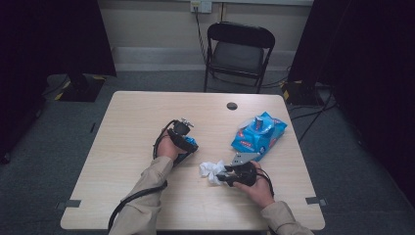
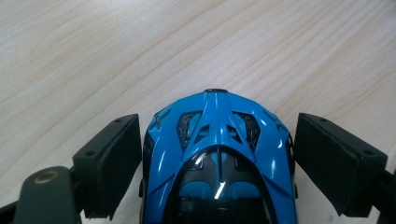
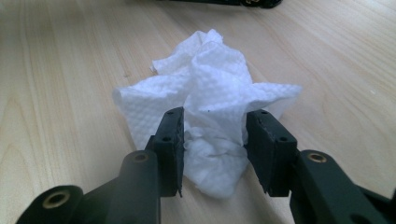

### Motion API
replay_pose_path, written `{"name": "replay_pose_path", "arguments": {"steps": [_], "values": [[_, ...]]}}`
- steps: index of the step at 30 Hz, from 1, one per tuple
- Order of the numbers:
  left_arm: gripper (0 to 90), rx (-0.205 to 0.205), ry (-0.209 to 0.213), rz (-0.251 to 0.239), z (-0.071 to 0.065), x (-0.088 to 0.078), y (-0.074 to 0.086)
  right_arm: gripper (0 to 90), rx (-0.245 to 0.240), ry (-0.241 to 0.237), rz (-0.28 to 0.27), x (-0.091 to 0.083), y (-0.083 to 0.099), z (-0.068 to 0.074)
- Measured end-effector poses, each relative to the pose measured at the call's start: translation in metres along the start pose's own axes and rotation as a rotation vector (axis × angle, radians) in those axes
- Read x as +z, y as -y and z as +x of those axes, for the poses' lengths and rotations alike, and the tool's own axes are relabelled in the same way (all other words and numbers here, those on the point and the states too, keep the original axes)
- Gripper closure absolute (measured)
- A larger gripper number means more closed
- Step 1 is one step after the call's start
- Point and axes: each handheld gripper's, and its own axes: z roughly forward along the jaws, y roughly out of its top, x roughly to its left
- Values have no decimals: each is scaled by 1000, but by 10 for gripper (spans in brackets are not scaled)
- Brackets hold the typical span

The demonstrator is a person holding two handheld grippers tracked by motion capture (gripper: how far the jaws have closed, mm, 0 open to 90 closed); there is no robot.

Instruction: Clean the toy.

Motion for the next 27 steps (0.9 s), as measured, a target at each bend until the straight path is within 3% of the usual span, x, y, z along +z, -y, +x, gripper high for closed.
{"name": "replay_pose_path", "arguments": {"steps": [8,11,15,20,21,27], "values": [[236,-26,7,10,1,4,2,583,2,-1,0,0,0,0],[243,0,-1,19,1,3,2,583,2,0,0,0,0,0],[249,3,-2,29,0,3,2,583,2,1,0,0,0,0],[258,14,-8,15,-1,2,3,584,3,1,0,0,0,0],[259,31,-23,14,-2,0,4,584,4,1,0,0,0,0],[264,30,-3,-46,-2,-15,4,584,2,3,0,0,0,0]]}}
